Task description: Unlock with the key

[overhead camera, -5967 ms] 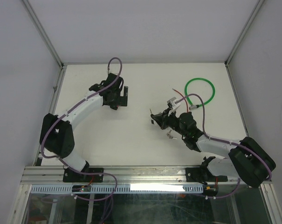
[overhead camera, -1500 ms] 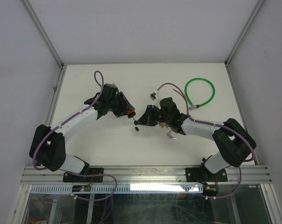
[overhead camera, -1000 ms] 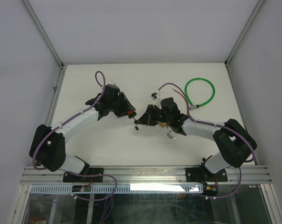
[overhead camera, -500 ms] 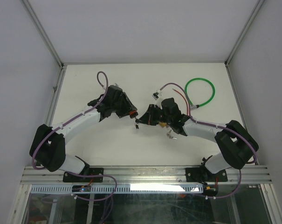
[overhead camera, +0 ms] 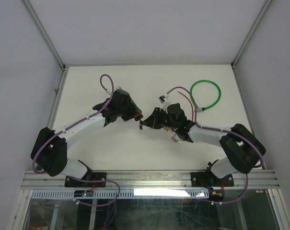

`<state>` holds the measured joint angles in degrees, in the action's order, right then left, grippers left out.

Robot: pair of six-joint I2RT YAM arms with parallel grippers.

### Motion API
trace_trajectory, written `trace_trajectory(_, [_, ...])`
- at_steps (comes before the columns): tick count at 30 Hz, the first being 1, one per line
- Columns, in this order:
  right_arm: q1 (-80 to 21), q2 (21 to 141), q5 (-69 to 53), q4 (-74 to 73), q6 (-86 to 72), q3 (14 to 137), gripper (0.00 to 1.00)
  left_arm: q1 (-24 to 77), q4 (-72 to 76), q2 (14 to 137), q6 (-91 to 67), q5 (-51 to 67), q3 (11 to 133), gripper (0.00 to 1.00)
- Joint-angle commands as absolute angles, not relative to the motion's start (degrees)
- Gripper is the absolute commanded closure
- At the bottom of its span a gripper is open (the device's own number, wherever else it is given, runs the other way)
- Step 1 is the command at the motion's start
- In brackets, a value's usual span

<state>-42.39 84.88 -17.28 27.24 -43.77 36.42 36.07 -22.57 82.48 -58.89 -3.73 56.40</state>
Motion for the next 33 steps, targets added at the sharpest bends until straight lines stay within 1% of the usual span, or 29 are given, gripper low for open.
trace_trajectory(1, [-41.7, 84.6, -10.0, 38.7, -42.2, 37.6, 1.00, 39.7, -21.8, 83.6, -61.0, -1.2, 56.1, 1.00])
trace_trajectory(8, [-41.5, 85.3, -8.0, 42.2, -40.4, 39.2, 1.00, 42.1, -20.7, 83.9, -62.7, -0.3, 54.9, 1.00])
trace_trajectory(13, [-41.2, 86.7, -7.2, 47.8, -40.4, 39.2, 1.00, 44.4, -15.0, 82.6, -65.6, 2.6, 53.1, 1.00])
trace_trajectory(18, [-39.6, 86.9, -12.3, 52.7, -45.0, 38.2, 1.00, 44.7, -2.6, 75.6, -68.5, 5.4, 45.1, 1.00])
trace_trajectory(24, [-37.4, 87.6, -18.7, 57.8, -55.9, 35.6, 1.00, 44.7, 16.5, 66.5, -66.2, 7.1, 35.3, 1.00])
trace_trajectory(27, [-36.8, 88.1, -22.0, 59.9, -59.8, 34.9, 1.00, 44.6, 24.3, 64.0, -63.8, 10.1, 33.1, 1.00])
trace_trajectory(30, [-36.0, 88.8, -24.0, 58.9, -62.5, 35.2, 1.00, 44.7, 31.0, 62.9, -61.9, 13.7, 31.4, 1.00])
trace_trajectory(33, [-35.3, 90.0, -25.9, 58.8, -64.7, 35.1, 1.00, 44.5, 33.5, 62.1, -60.5, 15.2, 30.3, 1.00])
